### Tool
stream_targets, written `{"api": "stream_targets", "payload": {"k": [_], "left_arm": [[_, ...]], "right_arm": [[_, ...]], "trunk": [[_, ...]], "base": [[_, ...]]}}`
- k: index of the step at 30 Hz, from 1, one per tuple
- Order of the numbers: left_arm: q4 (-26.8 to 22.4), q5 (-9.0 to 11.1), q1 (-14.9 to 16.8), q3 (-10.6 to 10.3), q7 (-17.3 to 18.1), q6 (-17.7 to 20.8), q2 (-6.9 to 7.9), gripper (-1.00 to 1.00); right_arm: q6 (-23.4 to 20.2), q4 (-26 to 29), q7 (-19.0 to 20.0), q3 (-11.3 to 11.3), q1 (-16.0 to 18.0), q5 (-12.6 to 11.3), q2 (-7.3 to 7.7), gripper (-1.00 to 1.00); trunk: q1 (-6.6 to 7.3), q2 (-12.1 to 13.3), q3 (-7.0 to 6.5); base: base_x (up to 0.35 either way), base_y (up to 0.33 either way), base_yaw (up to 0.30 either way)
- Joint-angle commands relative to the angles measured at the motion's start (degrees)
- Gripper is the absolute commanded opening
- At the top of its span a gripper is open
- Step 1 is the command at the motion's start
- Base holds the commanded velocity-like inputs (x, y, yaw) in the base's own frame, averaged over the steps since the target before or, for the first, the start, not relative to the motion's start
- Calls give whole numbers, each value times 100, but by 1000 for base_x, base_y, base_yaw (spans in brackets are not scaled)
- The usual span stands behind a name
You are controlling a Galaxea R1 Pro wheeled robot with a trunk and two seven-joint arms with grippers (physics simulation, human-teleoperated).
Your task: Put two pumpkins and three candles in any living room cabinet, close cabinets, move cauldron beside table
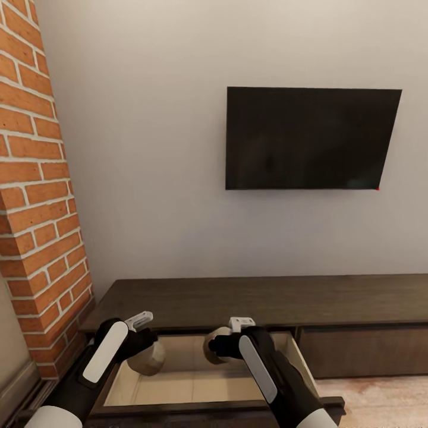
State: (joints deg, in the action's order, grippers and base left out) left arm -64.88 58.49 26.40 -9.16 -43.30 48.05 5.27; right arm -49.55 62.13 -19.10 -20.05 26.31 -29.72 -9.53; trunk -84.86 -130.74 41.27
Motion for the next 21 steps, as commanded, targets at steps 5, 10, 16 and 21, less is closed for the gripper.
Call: {"api": "stream_targets", "payload": {"k": [5,10,16,21], "left_arm": [[-7,57,5,-15,-55,-7,1,-100],[-10,56,5,-15,-55,-7,1,-100],[-15,56,5,-15,-55,-7,1,-100],[-16,52,5,-15,-55,-7,1,-100]], "right_arm": [[63,-23,-784,-78,5,-99,-47,-100],[264,-26,-953,-91,5,-112,-47,-100],[594,-23,-977,-458,5,-175,-47,-100],[635,-18,-974,-562,5,-344,-47,-100]], "trunk": [[-109,-205,97],[-219,-406,186],[-351,-647,294],[-461,-847,384]], "base": [[0,0,0],[0,0,0],[0,0,0],[0,0,0]]}}
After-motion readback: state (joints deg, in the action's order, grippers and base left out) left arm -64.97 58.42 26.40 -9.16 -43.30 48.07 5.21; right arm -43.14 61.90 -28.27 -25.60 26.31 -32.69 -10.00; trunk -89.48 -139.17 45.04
